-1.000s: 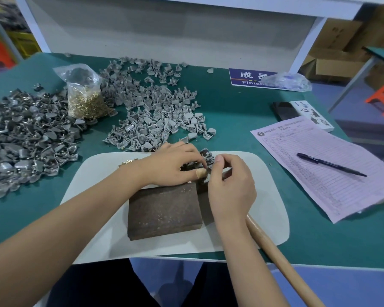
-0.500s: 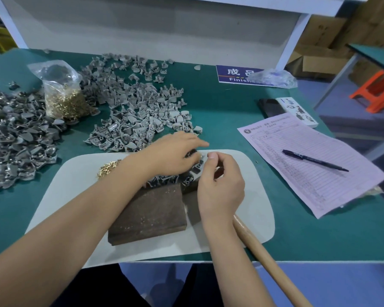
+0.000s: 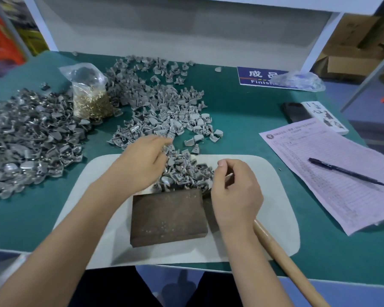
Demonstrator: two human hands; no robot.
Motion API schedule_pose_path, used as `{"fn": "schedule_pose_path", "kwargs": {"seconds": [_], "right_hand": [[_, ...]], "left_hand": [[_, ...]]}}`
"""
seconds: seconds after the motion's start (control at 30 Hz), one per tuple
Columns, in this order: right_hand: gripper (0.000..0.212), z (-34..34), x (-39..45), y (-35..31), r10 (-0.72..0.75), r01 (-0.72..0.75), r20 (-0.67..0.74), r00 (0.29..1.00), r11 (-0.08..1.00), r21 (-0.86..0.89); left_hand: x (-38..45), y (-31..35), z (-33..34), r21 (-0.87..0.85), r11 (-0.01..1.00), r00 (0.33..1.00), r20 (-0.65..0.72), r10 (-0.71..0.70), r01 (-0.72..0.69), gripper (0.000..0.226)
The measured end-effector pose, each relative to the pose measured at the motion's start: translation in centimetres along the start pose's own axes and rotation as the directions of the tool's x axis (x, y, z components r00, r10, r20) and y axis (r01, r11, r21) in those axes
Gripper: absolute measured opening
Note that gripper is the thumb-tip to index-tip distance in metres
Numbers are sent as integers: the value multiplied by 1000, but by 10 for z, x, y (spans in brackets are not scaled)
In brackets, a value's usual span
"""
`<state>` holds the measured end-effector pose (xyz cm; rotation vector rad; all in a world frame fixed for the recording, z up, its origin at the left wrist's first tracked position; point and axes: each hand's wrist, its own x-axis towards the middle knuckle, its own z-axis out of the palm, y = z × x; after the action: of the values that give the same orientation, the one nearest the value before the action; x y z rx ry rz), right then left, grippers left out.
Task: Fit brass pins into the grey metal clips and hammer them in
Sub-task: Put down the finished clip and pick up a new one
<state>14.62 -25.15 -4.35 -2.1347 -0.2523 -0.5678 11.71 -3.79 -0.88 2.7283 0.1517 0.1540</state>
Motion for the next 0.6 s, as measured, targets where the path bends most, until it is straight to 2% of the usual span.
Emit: {"fn": "schedule_pose_path", "kwargs": {"seconds": [0.07,0.17,0.3,0.47,0.6], "right_hand": [[23,1,-2,-2,-85,88,60,995,995,-54],[22,3,-1,-2,-133,142,95,987,985,-101],[18,4,0,1,-115,124,98,989,988,-93],[17,4,0,1,-92,99,91,992,992,-82],[20,4,1,1,-61,66,86,994,996,-58]], "left_hand": [[-2,-12,-1,-4,999,998,31,-45,45,42],[-5,-11,3,35,999,997,75,-5,3,43],[1,0,7,96,994,993,98,-67,57,66],[6,6,12,68,995,986,148,-77,68,69],[-2,10,10,-61,998,987,157,26,-17,62]]}}
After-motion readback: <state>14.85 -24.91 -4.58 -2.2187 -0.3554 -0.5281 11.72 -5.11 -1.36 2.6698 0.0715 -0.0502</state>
